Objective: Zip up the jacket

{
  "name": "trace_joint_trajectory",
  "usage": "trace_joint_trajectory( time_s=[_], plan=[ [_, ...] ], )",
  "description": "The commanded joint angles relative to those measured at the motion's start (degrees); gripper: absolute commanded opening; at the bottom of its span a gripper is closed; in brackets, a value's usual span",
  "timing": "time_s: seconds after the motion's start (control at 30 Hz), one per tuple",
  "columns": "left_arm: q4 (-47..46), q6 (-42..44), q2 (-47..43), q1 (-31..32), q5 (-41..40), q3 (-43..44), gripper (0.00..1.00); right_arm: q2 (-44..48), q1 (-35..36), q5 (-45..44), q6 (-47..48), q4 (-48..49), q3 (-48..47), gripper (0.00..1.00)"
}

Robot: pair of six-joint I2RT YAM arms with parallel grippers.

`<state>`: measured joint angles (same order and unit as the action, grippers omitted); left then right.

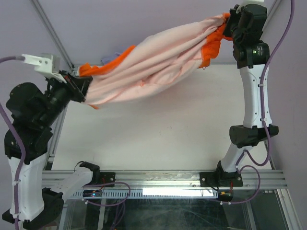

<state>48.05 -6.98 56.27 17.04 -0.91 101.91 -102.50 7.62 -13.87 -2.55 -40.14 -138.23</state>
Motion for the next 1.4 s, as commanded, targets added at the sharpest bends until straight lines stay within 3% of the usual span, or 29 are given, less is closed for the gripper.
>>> trace_joint_trajectory(
  time_s=[0.0, 0.07, 0.2, 0.3, 0.37, 0.43, 0.53, 0.7, 0.87, 1.07, 1.37],
  plan=[
    [8.3, -10.7, -2.7, -0.2, 18.0, -13.4, 0.0, 3.3, -1.2, 2.5, 2.3, 8.8, 5.1, 0.0],
    [7.2, -14.0, -5.5, -0.2, 19.9, -20.3, 0.01, 3.9, -1.1, 5.7, 0.9, 10.5, 8.4, 0.01],
    [3.2, -17.4, -7.2, -0.1, 22.7, -31.8, 0.22, 0.3, -0.4, 9.4, -1.9, 9.6, 11.1, 0.06],
    [0.1, -18.1, -5.7, -0.2, 24.6, -35.7, 0.49, -4.0, -0.2, 10.0, -3.2, 5.1, 11.4, 0.43],
    [-0.6, -17.6, -4.7, -0.2, 23.8, -35.9, 0.67, -6.5, -0.2, 9.8, -3.8, -0.3, 10.0, 0.61],
    [-0.7, -16.6, -3.6, -0.1, 21.3, -35.2, 0.83, -6.6, -0.2, 10.0, -4.2, -4.5, 11.5, 0.69],
    [-2.1, -15.3, -1.2, -0.1, 16.1, -34.4, 0.93, -0.6, -0.2, 11.9, -5.4, -4.5, 22.7, 0.77],
    [-7.5, -12.5, 8.7, -0.3, 13.3, -34.7, 0.95, 13.2, -0.2, 17.5, -10.3, 0.3, 45.0, 0.83],
    [-17.4, -9.8, 21.2, -0.3, 18.1, -34.6, 0.95, 23.1, 0.7, 27.9, -14.8, 4.6, 62.6, 0.88],
    [-23.2, -9.3, 40.3, -0.3, 22.9, -26.3, 0.94, 33.7, 1.2, 30.7, -22.5, 12.2, 82.8, 0.88],
    [-25.5, -13.6, 61.4, -0.2, 27.7, -11.6, 0.86, 40.0, 1.4, 33.1, -33.6, 22.3, 99.2, 0.88]
  ],
)
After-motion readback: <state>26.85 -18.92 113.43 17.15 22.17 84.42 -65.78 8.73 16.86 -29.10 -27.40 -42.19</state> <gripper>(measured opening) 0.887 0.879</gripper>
